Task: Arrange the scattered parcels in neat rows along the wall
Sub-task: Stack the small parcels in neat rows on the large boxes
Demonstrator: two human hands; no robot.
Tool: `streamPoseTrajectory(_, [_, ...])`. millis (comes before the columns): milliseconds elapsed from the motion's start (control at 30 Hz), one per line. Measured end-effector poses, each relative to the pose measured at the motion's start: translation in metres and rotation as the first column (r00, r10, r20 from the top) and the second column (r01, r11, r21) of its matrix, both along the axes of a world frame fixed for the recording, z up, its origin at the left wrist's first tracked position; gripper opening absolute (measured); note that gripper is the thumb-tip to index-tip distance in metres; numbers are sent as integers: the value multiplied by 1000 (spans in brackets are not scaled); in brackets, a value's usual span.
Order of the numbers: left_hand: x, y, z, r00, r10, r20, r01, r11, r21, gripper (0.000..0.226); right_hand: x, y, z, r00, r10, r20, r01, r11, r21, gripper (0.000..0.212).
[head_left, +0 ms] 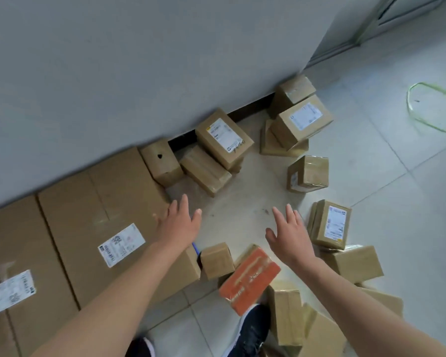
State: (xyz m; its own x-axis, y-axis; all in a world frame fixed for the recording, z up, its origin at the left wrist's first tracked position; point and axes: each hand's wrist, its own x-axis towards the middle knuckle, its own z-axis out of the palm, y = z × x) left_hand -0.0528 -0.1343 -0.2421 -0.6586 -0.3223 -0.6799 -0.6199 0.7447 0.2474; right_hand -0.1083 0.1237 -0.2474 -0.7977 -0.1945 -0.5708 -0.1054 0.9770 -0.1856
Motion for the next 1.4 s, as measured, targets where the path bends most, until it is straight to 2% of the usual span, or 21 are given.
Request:
streamPoseTrajectory(233, [-79, 26, -34, 991, 132, 14, -131, 991, -38, 66, -78, -14, -26, 999, 50, -19, -51, 997, -61, 74])
streamPoseTrajectory(333, [-116, 20, -66, 964, 259, 62, -257, 966, -44, 64, -115, -37, -55, 994, 88, -59, -92, 993, -79, 78])
streamPoseTrajectory(400, [-142, 14, -93, 921, 379, 91, -380, 925, -10, 63, -143, -57, -83, 988, 116, -104, -125, 989, -81, 81])
streamPoseTrajectory(500, [-176, 5, -149, 819, 570, 68, -574, 814, 87, 69, -191, -98, -136, 968, 152, -198, -171, 982, -80, 89])
streamPoseTrajectory(600, [-206, -2, -209, 714, 699, 36, -694, 700, 170, 83, -229, -138, -192, 953, 205, -224, -216, 976, -26, 110])
streamPoseTrajectory(667, [-224, -1, -239, 686, 725, 65, -726, 677, 123, 83, -239, -150, -224, 946, 227, -233, -230, 973, 14, 120])
streamPoseTrajectory(767, [-232, 4, -265, 656, 748, 102, -754, 656, 36, 81, -231, -146, -249, 893, 242, -379, -241, 969, 50, 118])
streamPoseTrajectory(833, [-218, 4, -273, 638, 766, 82, -769, 638, 26, 81, -218, -139, -251, 858, 230, -459, -238, 970, 42, 117])
streamPoseTrajectory(900, [-204, 2, -275, 659, 745, 99, -750, 662, 11, 88, -205, -135, -246, 855, 235, -463, -237, 970, 56, 120])
streamPoseTrajectory(1000, [-200, 2, -274, 670, 736, 99, -739, 673, -1, 99, -202, -141, -238, 882, 244, -404, -232, 969, 79, 125])
streamPoseTrajectory(1200, [-221, 12, -270, 591, 803, 71, -802, 595, -49, 118, -187, -109, -226, 965, 27, -261, -20, 999, 31, 130])
streamPoseTrajectory(1400, [-178, 15, -228, 539, 841, -40, -829, 538, 152, 106, -142, -44, -177, 968, -24, -251, 51, 994, 99, 129])
